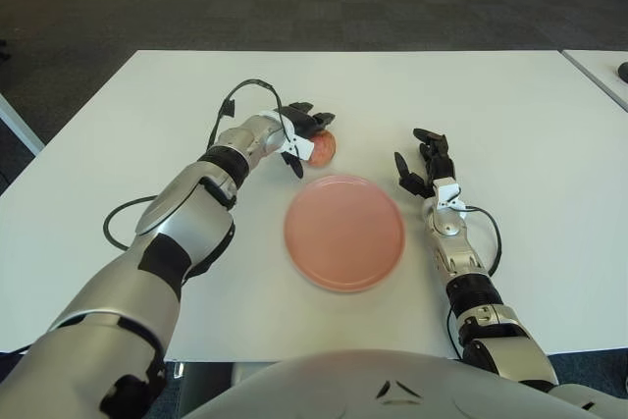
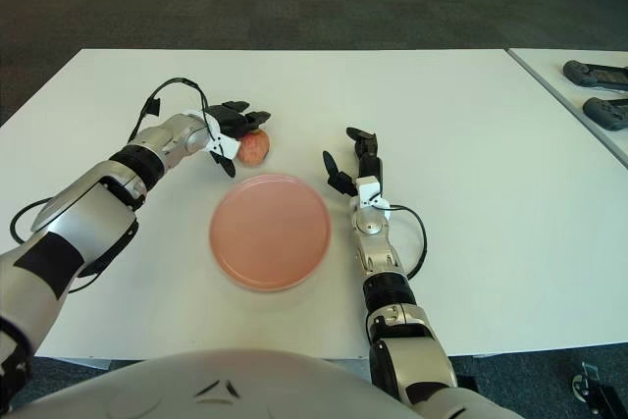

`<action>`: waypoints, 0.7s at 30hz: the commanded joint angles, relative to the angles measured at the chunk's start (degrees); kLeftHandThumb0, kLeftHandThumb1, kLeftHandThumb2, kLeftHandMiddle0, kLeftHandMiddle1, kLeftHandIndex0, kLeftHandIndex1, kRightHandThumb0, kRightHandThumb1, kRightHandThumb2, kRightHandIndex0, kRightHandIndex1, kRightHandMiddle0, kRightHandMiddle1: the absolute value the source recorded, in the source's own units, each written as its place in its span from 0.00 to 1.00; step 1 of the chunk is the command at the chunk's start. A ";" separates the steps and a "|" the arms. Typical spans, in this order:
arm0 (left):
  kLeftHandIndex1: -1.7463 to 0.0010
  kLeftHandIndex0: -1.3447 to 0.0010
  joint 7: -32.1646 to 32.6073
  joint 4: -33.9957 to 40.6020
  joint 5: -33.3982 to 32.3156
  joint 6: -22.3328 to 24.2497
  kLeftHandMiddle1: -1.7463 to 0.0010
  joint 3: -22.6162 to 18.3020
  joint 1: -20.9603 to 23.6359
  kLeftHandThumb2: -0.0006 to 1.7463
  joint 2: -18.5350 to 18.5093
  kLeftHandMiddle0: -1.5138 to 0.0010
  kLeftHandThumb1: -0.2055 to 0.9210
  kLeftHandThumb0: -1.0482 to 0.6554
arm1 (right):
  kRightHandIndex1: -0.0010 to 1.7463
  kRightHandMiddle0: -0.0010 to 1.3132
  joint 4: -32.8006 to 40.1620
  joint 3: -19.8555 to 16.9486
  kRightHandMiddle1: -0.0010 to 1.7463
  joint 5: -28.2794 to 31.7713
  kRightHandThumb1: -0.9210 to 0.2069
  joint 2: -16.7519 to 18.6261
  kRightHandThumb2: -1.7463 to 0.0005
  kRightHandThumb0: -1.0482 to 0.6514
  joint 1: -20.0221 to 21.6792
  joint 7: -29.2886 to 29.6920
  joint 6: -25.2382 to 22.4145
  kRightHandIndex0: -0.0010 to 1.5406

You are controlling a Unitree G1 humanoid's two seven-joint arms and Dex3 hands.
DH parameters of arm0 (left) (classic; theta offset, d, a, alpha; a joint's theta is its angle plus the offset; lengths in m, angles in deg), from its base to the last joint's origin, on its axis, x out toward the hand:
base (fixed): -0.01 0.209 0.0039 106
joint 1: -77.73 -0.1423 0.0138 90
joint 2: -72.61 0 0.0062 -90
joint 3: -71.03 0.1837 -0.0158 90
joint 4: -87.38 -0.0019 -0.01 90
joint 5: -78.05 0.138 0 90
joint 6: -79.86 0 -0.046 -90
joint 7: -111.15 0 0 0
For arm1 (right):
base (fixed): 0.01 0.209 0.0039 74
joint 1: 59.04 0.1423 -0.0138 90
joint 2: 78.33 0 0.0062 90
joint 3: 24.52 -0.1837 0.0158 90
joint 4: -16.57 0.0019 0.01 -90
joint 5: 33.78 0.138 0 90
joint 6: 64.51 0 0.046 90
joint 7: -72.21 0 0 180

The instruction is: Put the apple into the plate.

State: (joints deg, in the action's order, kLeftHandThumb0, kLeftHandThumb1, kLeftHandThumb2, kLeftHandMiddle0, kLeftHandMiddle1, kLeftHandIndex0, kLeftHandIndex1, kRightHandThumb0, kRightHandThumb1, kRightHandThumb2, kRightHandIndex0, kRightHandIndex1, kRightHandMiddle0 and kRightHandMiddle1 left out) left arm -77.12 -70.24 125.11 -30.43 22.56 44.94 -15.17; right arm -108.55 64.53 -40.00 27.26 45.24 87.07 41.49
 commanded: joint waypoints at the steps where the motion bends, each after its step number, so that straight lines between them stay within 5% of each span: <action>1: 1.00 1.00 0.33 -0.35 1.05 1.61 1.00 0.74 -0.62 0.01 -0.13 1.00 0.80 0.00 | 0.20 0.00 -2.34 -0.28 0.55 0.32 0.23 0.19 0.60 0.29 -2.94 -0.66 -2.44 0.23; 9: 1.00 1.00 0.78 -0.39 2.85 5.21 1.00 2.20 -0.72 0.01 0.12 1.00 0.82 0.00 | 0.20 0.00 -2.36 -0.29 0.54 0.18 0.23 0.29 0.59 0.30 -3.07 -0.48 -2.66 0.22; 21: 1.00 1.00 0.60 -0.95 2.66 4.66 1.00 2.75 -0.77 0.01 0.39 1.00 0.81 0.00 | 0.20 0.00 -2.55 -0.46 0.54 0.17 0.23 0.35 0.59 0.30 -2.99 -0.33 -2.95 0.22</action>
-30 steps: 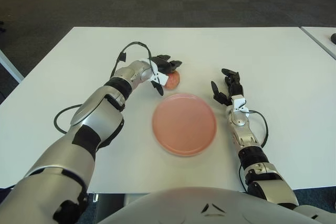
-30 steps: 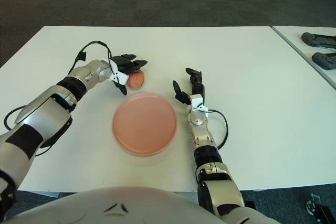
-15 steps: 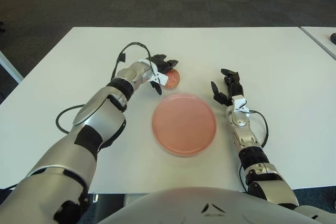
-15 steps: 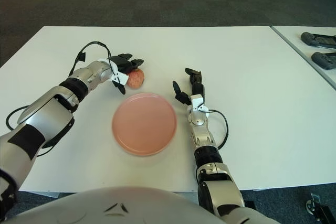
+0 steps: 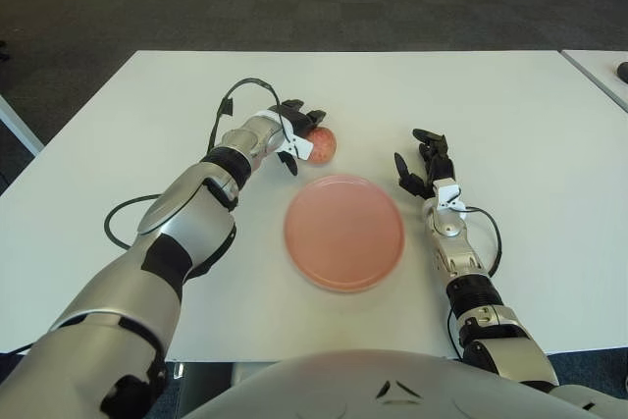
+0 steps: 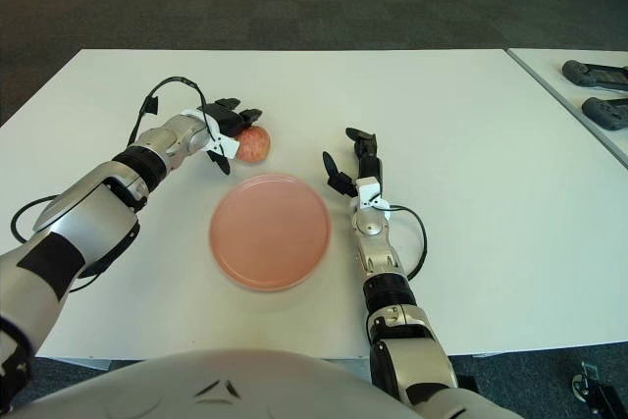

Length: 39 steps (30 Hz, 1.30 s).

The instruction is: Put the apple into the plate.

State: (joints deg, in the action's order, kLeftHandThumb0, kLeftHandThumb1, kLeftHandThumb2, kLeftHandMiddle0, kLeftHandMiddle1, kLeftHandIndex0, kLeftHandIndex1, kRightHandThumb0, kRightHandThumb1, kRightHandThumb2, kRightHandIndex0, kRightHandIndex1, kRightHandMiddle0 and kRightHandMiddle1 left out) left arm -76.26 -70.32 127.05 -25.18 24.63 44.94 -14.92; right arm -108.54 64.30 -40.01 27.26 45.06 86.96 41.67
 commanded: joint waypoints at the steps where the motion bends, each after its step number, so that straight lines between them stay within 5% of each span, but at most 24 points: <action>1: 1.00 1.00 -0.24 -0.72 0.59 -1.07 1.00 0.65 -0.90 0.01 0.04 1.00 0.81 0.00 | 0.20 0.00 -2.55 -0.20 0.54 0.13 0.23 0.41 0.59 0.30 -2.85 -0.17 -3.19 0.22; 29: 1.00 1.00 1.56 -0.97 -1.41 -5.02 1.00 -0.93 -1.18 0.01 -0.32 1.00 0.81 0.03 | 0.21 0.00 -3.06 0.00 0.54 -0.15 0.23 0.45 0.58 0.30 -2.58 0.39 -3.27 0.21; 39: 1.00 1.00 7.33 -5.01 -0.93 -4.03 1.00 -0.63 -1.86 0.01 2.24 1.00 0.82 0.02 | 0.20 0.00 -4.27 -0.07 0.54 -0.01 0.22 0.32 0.59 0.29 -1.90 0.23 -2.91 0.21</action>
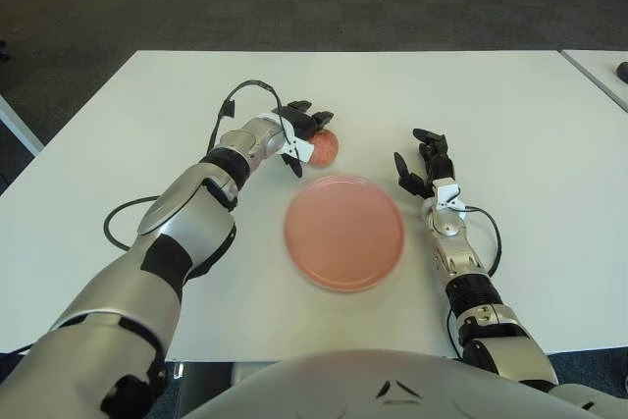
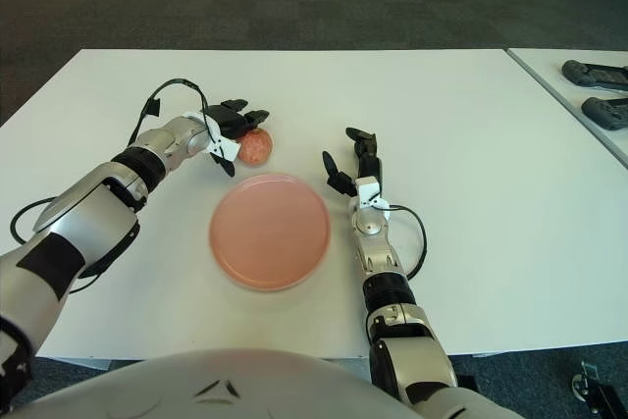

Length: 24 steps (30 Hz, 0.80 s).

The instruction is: Put the apple into the plate.

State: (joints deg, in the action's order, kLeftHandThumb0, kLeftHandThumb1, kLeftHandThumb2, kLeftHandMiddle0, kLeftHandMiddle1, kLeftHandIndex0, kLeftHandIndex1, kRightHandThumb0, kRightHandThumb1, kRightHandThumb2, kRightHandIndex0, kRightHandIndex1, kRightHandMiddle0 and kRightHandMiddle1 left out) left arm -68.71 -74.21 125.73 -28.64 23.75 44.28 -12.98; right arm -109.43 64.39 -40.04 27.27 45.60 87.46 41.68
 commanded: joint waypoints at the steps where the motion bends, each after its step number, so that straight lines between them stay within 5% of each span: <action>1: 1.00 1.00 -0.35 -0.83 0.08 -1.04 1.00 0.00 -0.83 0.01 0.02 1.00 0.83 0.02 | 0.20 0.00 -3.41 -0.16 0.54 0.01 0.22 0.31 0.59 0.29 -2.42 -0.25 -2.85 0.21; 12: 0.99 0.97 0.26 -1.10 -1.49 -3.58 1.00 -1.45 -0.84 0.02 -0.24 0.99 0.83 0.10 | 0.22 0.00 -3.62 -0.20 0.54 -0.10 0.21 0.17 0.59 0.30 -2.30 -0.08 -2.75 0.22; 24: 0.45 1.00 1.30 -2.05 -1.68 -2.51 0.90 -1.50 -2.02 0.08 1.67 0.73 0.83 0.13 | 0.28 0.00 -4.20 -0.47 0.55 0.10 0.25 0.02 0.55 0.33 -2.14 -0.10 -2.42 0.20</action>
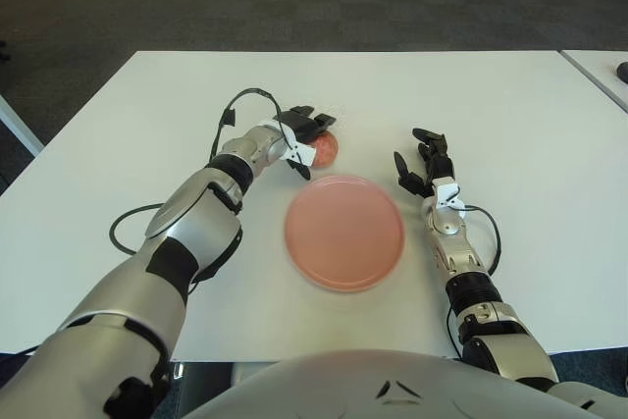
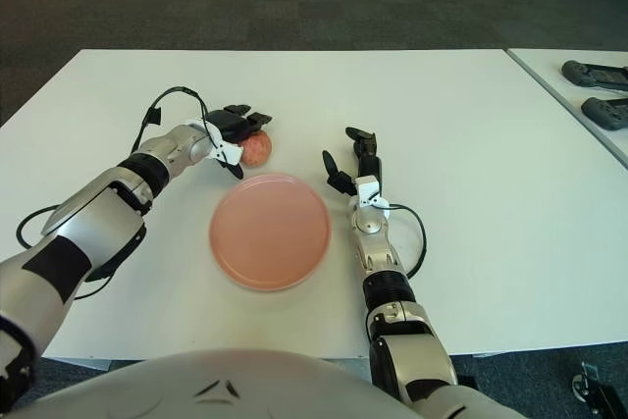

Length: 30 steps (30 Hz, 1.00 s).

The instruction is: Put the apple into the plate.

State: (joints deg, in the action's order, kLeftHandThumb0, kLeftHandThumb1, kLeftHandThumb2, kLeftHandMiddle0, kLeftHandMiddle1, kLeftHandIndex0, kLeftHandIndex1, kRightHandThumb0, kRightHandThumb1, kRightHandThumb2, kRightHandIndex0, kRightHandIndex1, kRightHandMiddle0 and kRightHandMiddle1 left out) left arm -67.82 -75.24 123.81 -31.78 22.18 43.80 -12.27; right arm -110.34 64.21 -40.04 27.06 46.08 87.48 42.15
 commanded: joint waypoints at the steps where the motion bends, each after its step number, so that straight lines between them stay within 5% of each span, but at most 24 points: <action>1: 0.40 1.00 0.65 -1.03 0.07 0.78 0.86 -0.10 -1.64 0.11 1.04 0.71 0.81 0.14 | 0.29 0.00 -3.29 -0.31 0.56 0.08 0.26 0.26 0.55 0.33 -2.64 -0.03 -2.87 0.21; 7: 0.18 0.94 4.10 -1.08 -0.54 2.60 0.62 -1.12 -2.83 0.33 1.72 0.71 0.58 0.17 | 0.33 0.00 -4.11 -0.48 0.58 0.12 0.28 0.32 0.52 0.34 -2.35 0.30 -2.60 0.20; 11: 0.04 0.84 7.66 -1.49 -0.17 3.51 0.35 -1.10 -3.80 0.43 2.22 0.69 0.47 0.21 | 0.35 0.00 -4.75 -0.59 0.61 0.24 0.30 0.30 0.50 0.35 -2.12 0.39 -2.22 0.20; 13: 0.02 0.76 9.78 -1.82 0.11 3.60 0.23 -0.99 -4.28 0.46 2.35 0.68 0.44 0.24 | 0.36 0.00 -5.00 -0.72 0.62 0.37 0.31 0.36 0.50 0.35 -2.04 0.47 -2.02 0.20; 15: 0.09 0.56 11.22 -2.03 0.23 3.50 0.10 -0.92 -4.59 0.58 2.40 0.66 0.44 0.29 | 0.38 0.00 -5.13 -0.80 0.64 0.39 0.33 0.44 0.49 0.36 -2.02 0.58 -1.91 0.21; 20: 0.10 0.52 16.78 -1.90 0.24 3.11 0.03 -1.11 -5.49 0.77 2.60 0.58 0.35 0.55 | 0.47 0.03 -5.53 -1.16 0.69 0.55 0.35 0.54 0.46 0.37 -1.81 0.89 -1.72 0.21; 27: 0.22 0.44 21.21 -1.97 1.37 2.68 0.00 -0.07 -5.86 0.80 2.41 0.52 0.30 0.60 | 0.60 0.11 -4.63 -1.95 0.77 2.02 0.34 1.16 0.45 0.39 -2.10 -0.35 -2.03 0.24; 30: 0.20 0.44 22.13 -2.12 2.07 2.86 0.00 0.69 -5.87 0.82 2.28 0.52 0.29 0.61 | 0.66 0.18 -4.24 -2.43 0.87 2.93 0.15 1.55 0.62 0.40 -2.30 -1.06 -1.87 0.25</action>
State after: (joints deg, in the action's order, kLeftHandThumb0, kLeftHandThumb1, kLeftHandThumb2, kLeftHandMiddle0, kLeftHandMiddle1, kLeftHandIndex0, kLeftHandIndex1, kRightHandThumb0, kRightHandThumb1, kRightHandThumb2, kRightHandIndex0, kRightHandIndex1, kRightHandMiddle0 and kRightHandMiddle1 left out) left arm -46.18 -76.55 124.18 -29.09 21.72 39.06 -9.72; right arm -112.39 62.56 -38.74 27.70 47.23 87.39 43.41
